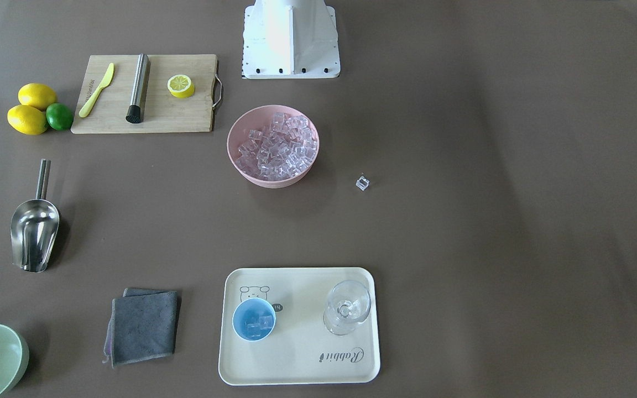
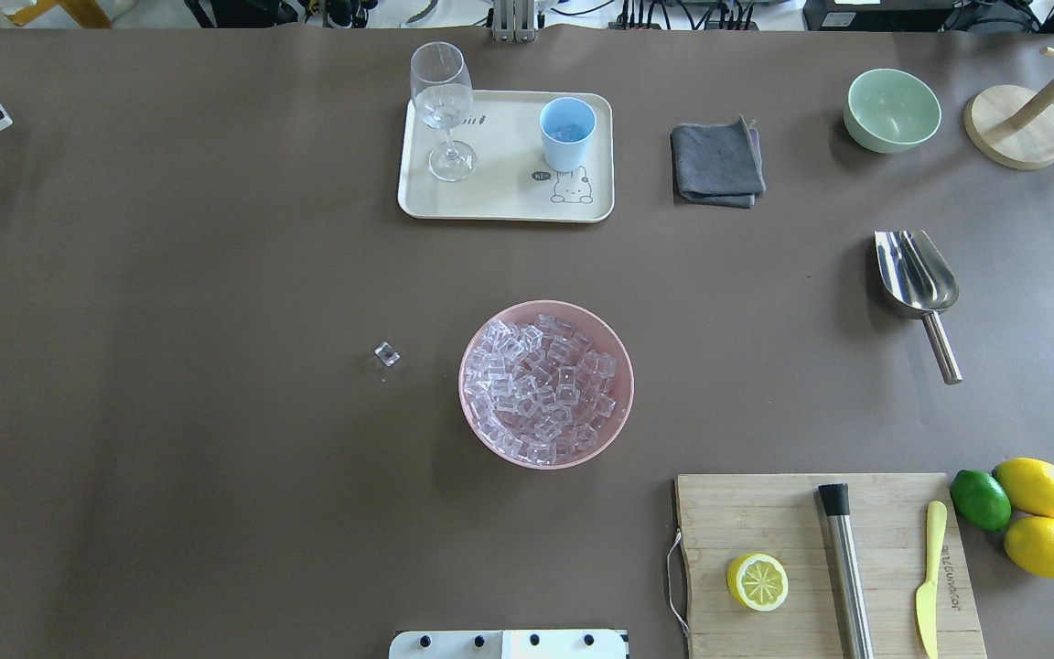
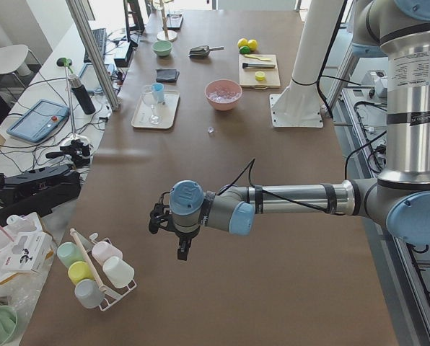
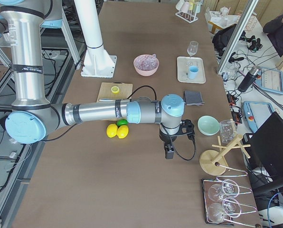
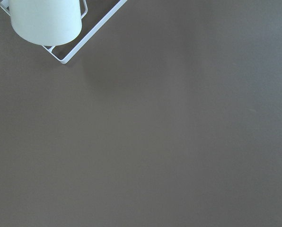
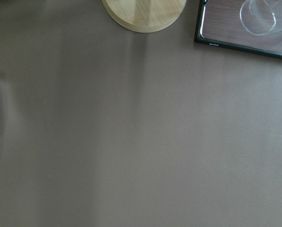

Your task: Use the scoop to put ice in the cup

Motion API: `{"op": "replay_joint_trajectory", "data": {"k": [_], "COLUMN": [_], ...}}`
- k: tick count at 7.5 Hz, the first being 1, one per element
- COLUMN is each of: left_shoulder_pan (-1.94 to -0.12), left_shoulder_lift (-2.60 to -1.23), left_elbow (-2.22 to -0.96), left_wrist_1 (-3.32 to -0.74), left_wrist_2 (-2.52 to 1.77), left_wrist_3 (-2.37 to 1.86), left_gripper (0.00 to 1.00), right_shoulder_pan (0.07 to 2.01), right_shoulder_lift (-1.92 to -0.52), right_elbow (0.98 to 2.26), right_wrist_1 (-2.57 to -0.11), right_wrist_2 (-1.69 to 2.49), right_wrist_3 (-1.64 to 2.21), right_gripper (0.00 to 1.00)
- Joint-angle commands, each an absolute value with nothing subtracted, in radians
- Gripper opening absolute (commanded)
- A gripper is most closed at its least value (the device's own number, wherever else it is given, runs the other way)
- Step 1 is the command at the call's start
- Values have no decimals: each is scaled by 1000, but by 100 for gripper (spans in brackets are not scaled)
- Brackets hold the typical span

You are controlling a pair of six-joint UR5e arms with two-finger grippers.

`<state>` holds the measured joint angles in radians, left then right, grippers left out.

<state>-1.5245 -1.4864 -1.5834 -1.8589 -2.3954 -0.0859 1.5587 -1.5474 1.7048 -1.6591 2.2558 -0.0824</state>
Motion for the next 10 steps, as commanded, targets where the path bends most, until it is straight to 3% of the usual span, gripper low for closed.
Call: {"op": "replay_joint_trajectory", "data": {"k": [1, 5, 10], "left_shoulder_pan": [-1526, -1517, -1350], "left_shoulder_lift": [-1486, -1500, -1499], "left_elbow": [-1592, -1682, -1678], "left_wrist_1": [-1859, -1868, -2222], "left_wrist_2": [-2398, -2446, -2476], "left_wrist_3": [-86, -80, -77], "left_gripper": [98, 98, 98], "right_shoulder_pan": [1555, 1514, 1228], "right_shoulder_lift": [-1568, -1600, -1548], "right_elbow": [1727, 1758, 1891], "right_wrist_1": [-1680, -1678, -1686], "right_wrist_2": [2270, 2322, 2286], "right_wrist_3": [-83, 58, 348], "right_gripper": [100, 100, 100]}}
